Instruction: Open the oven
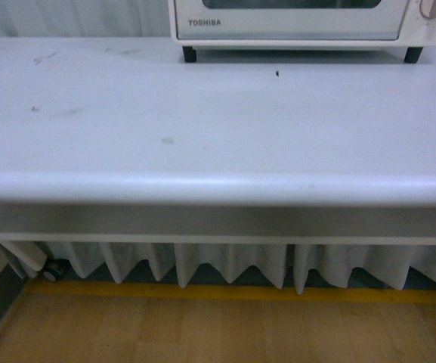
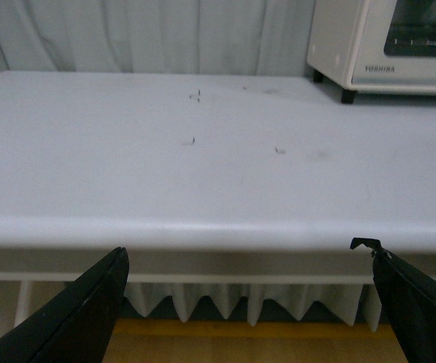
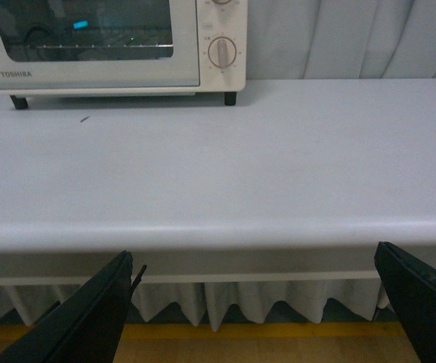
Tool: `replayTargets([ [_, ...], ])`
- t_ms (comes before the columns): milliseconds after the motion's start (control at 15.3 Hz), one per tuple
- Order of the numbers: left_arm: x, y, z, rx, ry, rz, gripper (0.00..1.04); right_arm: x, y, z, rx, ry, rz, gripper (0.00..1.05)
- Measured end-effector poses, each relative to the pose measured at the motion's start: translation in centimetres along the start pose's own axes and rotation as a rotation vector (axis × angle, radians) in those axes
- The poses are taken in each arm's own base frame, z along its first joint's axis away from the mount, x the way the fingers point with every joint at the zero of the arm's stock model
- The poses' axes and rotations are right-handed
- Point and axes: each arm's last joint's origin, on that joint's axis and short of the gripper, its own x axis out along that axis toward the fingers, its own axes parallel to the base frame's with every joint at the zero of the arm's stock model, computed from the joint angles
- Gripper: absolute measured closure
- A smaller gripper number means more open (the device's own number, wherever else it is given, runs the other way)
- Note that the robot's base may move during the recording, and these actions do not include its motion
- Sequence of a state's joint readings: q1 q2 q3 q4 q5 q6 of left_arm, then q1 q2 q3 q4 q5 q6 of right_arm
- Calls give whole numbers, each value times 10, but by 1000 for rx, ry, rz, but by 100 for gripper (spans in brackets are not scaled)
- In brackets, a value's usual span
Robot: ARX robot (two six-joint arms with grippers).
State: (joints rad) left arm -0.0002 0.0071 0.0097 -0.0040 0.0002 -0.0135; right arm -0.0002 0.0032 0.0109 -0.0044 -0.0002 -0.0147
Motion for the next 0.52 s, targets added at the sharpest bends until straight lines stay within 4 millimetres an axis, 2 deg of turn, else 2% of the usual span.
replayTargets([
  [523,0,0,0,-1,-1,1,7,0,0,0,0,-1,0,6],
])
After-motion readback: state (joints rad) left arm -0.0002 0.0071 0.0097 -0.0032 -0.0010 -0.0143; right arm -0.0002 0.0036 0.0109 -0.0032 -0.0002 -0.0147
